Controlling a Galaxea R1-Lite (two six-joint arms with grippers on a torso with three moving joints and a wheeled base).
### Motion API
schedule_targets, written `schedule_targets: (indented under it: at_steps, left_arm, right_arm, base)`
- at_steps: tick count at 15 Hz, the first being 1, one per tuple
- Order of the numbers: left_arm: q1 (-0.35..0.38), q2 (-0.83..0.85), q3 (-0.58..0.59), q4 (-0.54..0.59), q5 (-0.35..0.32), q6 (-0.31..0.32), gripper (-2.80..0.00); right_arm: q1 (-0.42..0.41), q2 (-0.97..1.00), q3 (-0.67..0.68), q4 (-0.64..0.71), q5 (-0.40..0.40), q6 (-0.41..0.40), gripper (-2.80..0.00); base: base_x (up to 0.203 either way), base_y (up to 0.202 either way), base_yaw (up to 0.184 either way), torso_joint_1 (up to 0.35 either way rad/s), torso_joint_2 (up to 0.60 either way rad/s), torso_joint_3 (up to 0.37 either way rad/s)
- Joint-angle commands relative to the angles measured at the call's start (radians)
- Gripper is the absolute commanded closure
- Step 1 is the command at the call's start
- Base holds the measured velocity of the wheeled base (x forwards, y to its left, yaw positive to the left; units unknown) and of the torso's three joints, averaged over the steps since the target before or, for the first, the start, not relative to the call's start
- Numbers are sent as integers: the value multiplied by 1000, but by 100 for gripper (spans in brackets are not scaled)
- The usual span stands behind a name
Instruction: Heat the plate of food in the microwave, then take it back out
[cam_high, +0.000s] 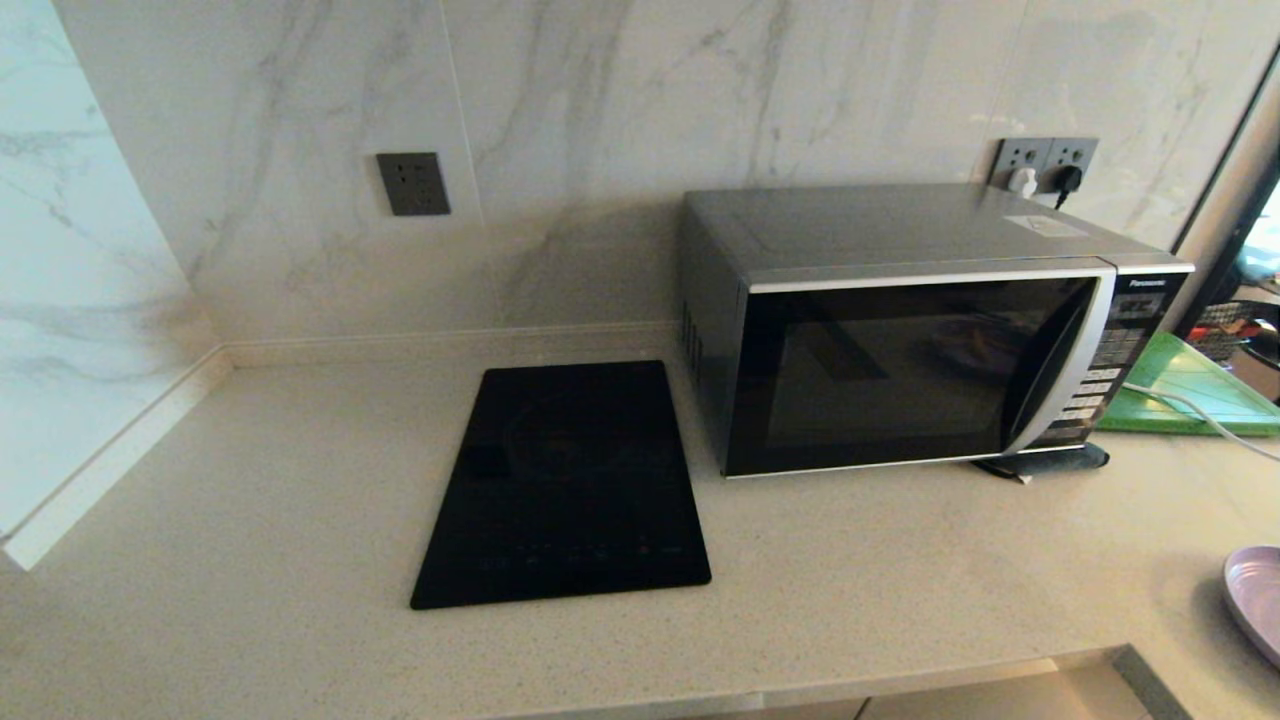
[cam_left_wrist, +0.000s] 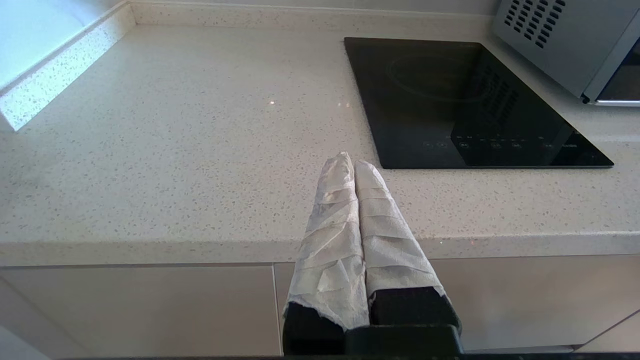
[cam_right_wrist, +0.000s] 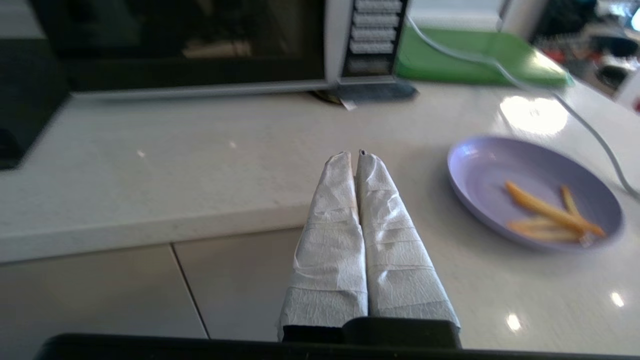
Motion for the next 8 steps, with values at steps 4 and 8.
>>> schedule_targets:
  at_steps: [4, 8]
  left_arm:
    - [0, 2, 0, 0, 0, -1, 0]
    - [0, 2, 0, 0, 0, -1, 0]
  right_arm:
    - [0, 3, 32, -62, 81, -1, 0]
    - [0, 3, 34, -66, 154, 21, 0]
  base:
    - [0, 0, 0, 0, 0, 0]
    - [0, 0, 0, 0, 0, 0]
